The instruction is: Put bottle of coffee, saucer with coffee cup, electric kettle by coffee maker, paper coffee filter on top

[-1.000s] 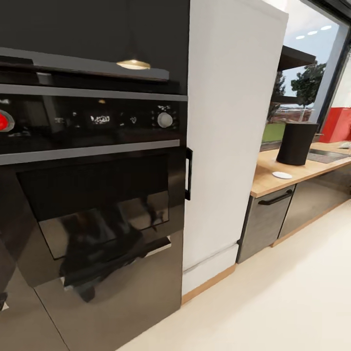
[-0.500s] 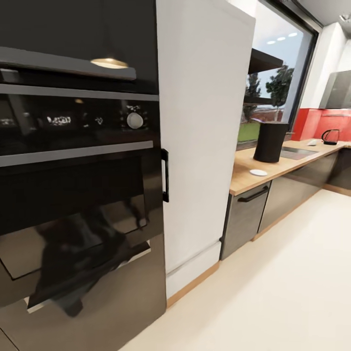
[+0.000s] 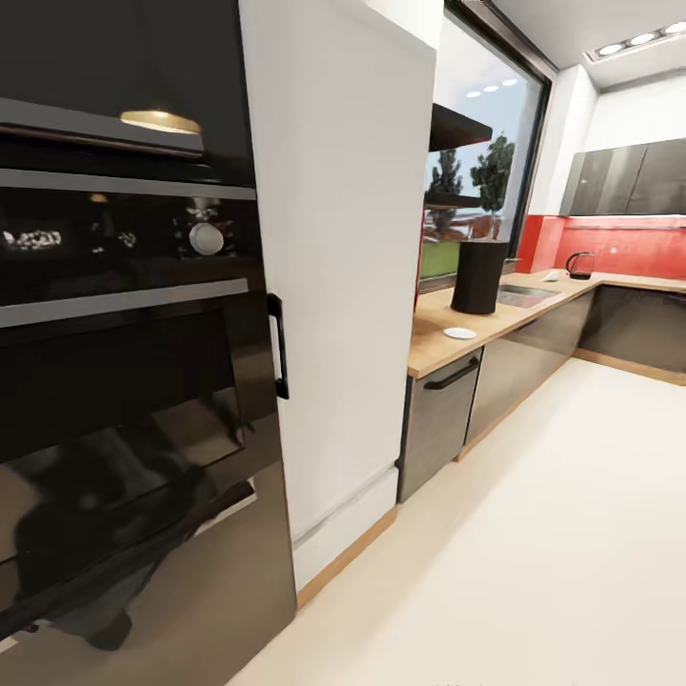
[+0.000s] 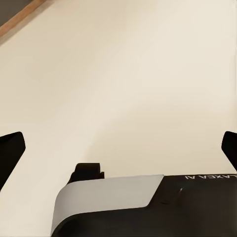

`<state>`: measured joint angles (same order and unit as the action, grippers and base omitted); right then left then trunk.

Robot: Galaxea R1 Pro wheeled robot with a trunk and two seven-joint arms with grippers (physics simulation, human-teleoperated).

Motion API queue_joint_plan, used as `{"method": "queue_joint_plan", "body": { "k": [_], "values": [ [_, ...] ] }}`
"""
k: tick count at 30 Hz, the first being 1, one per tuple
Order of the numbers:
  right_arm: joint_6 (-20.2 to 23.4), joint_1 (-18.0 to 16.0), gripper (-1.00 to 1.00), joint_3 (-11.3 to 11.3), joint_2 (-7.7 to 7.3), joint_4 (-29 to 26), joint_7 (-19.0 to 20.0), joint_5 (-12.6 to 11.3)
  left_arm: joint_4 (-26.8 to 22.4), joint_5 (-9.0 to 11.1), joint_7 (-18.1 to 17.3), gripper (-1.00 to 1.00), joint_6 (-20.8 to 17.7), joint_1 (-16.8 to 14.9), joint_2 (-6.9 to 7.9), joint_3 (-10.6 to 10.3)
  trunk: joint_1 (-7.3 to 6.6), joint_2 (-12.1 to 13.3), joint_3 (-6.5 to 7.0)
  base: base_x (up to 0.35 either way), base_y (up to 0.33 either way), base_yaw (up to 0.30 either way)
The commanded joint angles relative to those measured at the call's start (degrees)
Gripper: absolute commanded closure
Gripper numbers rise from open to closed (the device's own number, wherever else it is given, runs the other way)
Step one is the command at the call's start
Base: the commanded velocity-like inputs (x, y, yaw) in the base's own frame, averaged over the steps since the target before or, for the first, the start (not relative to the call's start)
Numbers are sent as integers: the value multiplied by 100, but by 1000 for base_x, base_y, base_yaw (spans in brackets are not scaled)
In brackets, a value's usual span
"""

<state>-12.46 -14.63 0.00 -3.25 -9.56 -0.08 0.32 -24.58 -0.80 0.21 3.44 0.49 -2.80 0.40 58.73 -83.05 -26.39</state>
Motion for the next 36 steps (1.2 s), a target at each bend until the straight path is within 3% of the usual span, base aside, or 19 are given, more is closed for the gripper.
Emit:
{"method": "queue_joint_plan", "body": {
  "k": [1, 9, 20, 36],
  "values": [
    [-19, -5, -100, 0, 0, 7, -1, 3, -8, -8, 3, -100, 8, 3, -1, 4, 0, -3, -2, 0, 0, -264],
    [-19, -5, -100, 0, 0, 7, -6, 3, -3, -8, 4, -100, 8, 3, -1, 4, 0, -3, 15, 64, 0, -208],
    [-19, -5, -100, 0, 0, 7, -10, 3, -11, -8, 5, -100, 8, 3, -1, 4, 0, -3, 17, 299, -72, -176],
    [-19, -5, -100, 0, 0, 7, -10, 3, -12, -8, 5, -100, 8, 3, -1, 4, 0, -3, 35, 302, -185, -266]
  ]
}}
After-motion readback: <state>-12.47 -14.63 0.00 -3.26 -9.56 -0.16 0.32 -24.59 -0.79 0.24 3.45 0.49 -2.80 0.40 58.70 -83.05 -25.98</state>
